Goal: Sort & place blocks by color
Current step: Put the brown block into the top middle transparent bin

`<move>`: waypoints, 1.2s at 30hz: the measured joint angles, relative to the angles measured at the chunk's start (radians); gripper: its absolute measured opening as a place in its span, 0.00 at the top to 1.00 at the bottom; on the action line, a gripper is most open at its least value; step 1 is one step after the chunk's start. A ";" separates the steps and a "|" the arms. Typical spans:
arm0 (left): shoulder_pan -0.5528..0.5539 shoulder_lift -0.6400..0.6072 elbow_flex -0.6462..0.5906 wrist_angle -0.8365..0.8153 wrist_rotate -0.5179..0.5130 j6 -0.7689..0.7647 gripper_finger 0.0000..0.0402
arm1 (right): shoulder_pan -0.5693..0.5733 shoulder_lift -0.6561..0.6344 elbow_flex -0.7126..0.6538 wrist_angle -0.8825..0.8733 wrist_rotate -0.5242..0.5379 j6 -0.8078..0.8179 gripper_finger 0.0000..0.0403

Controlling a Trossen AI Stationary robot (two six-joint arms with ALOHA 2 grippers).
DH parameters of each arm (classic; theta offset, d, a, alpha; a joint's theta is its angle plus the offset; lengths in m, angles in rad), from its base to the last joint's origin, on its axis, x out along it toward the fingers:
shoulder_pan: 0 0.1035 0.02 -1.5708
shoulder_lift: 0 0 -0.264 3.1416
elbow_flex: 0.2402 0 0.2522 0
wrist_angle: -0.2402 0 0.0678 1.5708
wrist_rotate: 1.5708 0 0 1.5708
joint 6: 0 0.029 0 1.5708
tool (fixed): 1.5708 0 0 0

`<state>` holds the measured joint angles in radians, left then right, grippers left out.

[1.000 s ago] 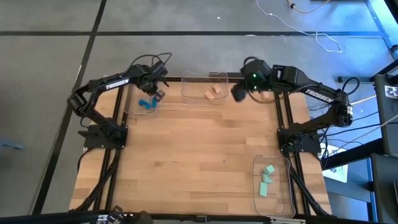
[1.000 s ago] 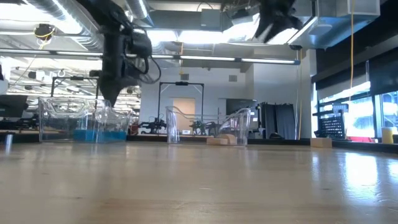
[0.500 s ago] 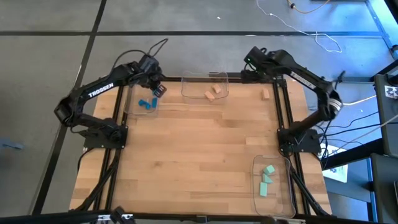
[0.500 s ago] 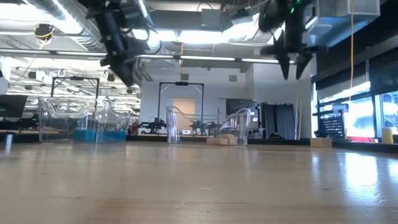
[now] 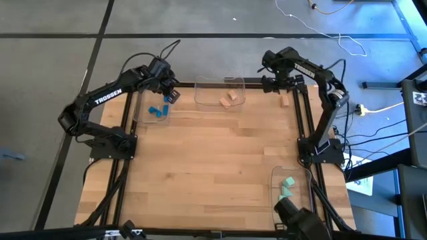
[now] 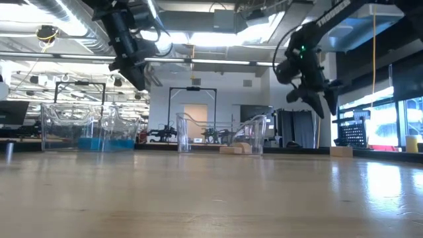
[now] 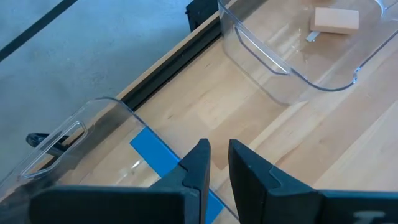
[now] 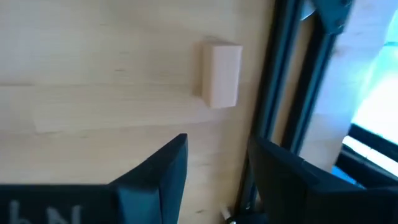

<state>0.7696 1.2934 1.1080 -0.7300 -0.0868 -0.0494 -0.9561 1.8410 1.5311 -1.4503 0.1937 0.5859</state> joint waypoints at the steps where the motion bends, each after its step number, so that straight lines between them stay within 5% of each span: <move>1: 0.000 0.000 0.000 0.000 0.000 -0.001 0.88 | -0.010 0.013 0.000 0.001 -0.017 -0.014 0.58; 15: 0.000 0.000 0.000 0.000 0.000 -0.003 0.88 | -0.061 0.142 0.000 -0.025 -0.082 0.034 0.58; 22: 0.000 0.000 0.000 0.000 -0.001 -0.024 0.88 | -0.071 0.147 0.000 -0.068 -0.003 0.077 0.58; 36: 0.000 0.017 0.000 0.048 0.061 -0.013 0.88 | -0.021 -0.025 0.000 -0.122 0.008 0.019 0.58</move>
<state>0.7700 1.3102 1.1084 -0.6815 -0.0263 -0.0629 -0.9770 1.8164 1.5311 -1.5720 0.2018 0.6049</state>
